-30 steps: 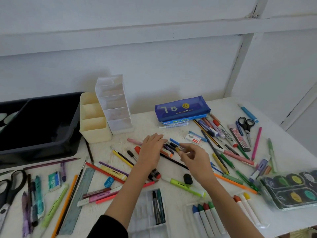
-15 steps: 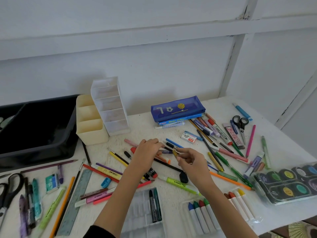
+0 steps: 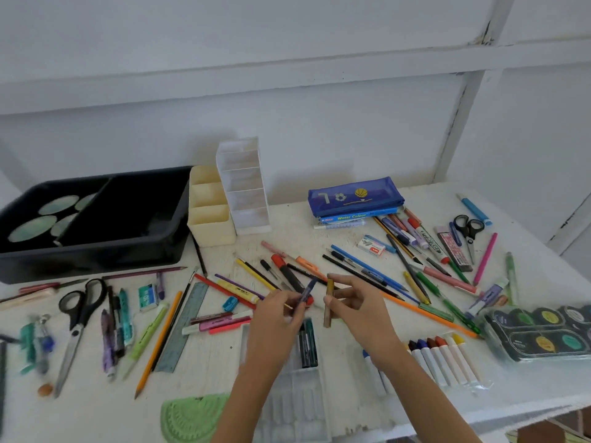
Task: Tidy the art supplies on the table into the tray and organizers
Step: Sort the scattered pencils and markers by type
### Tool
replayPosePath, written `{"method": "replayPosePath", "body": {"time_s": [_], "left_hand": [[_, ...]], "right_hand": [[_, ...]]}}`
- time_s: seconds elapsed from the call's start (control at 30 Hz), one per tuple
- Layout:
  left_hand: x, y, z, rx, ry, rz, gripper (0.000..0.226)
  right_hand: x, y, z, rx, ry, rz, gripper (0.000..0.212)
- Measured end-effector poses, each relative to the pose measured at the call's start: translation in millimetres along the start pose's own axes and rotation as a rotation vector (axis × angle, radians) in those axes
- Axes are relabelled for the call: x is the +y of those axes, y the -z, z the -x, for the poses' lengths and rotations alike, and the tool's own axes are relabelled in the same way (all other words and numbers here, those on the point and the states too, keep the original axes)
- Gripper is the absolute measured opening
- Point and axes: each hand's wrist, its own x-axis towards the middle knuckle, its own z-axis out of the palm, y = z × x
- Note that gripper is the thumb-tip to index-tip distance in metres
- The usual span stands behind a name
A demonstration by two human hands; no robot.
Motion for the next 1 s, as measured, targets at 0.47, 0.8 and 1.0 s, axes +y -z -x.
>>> {"method": "replayPosePath", "body": {"time_s": [0.47,0.8,1.0], "left_hand": [[-5,10,75,0.320,0.212,0.184,0.008],[-7,8,82,0.362,0.213,0.261,0.012],[-8,5,83,0.326,0.205,0.226,0.018]], "right_hand": [[14,-38,40,-0.085,0.191,0.174,0.032],[44,-42,45,0.105,0.608,0.901,0.048],[49,-48,54,0.157,0.696,1.015,0.007]]}}
